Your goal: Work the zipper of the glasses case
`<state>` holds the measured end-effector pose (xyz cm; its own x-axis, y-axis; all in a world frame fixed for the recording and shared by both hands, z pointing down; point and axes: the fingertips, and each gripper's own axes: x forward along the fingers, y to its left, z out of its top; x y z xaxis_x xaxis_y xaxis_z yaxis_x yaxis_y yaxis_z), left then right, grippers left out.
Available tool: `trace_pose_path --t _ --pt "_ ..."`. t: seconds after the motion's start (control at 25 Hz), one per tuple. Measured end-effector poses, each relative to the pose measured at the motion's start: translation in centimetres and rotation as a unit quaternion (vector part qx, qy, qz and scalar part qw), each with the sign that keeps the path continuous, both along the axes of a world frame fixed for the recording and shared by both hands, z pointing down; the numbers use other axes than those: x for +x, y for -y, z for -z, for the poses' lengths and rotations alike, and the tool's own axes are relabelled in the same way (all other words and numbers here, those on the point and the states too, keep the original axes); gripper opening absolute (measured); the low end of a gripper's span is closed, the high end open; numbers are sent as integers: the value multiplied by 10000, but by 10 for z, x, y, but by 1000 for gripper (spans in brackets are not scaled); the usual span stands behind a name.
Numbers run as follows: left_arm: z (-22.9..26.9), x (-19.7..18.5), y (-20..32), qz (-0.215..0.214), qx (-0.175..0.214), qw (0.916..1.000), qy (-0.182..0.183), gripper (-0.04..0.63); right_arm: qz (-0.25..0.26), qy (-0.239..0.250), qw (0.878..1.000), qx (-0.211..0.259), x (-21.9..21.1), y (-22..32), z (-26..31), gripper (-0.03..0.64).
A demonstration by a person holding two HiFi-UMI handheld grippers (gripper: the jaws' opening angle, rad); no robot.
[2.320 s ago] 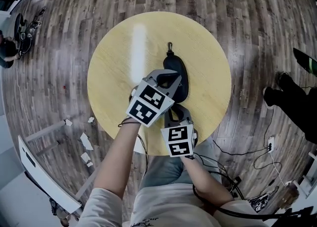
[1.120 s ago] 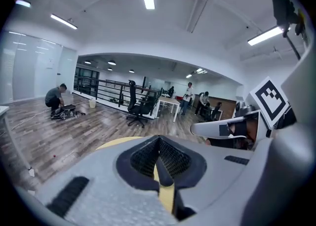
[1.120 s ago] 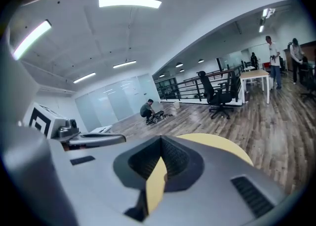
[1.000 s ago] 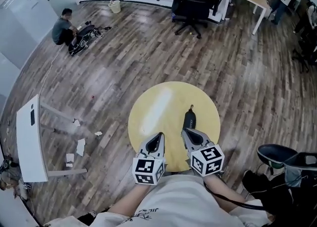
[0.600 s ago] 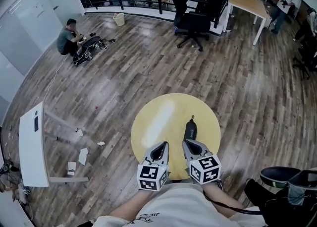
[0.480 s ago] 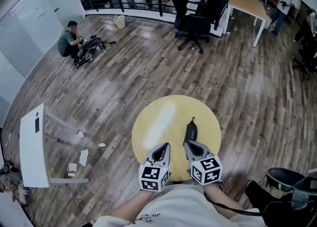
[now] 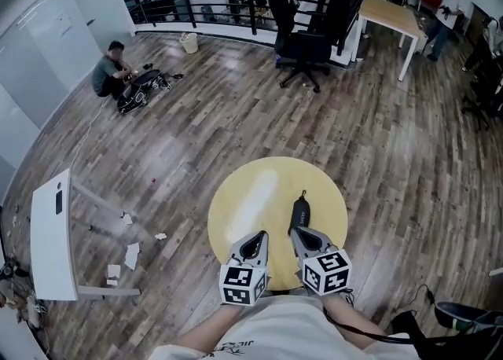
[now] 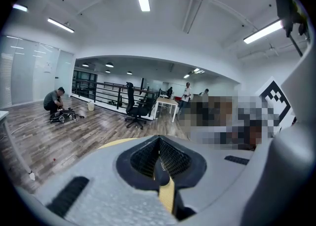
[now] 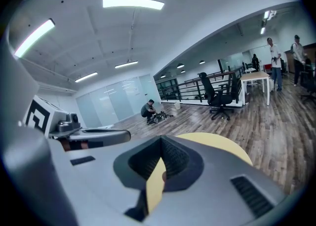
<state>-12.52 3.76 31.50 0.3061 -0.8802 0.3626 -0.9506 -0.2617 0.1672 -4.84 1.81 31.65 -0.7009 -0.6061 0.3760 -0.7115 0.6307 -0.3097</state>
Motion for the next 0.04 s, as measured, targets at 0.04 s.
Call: trace_pose_path --t 0.04 --pt "1 0 -1 5 2 10000 -11 6 14 -5 10000 7 0 -2 1 0"
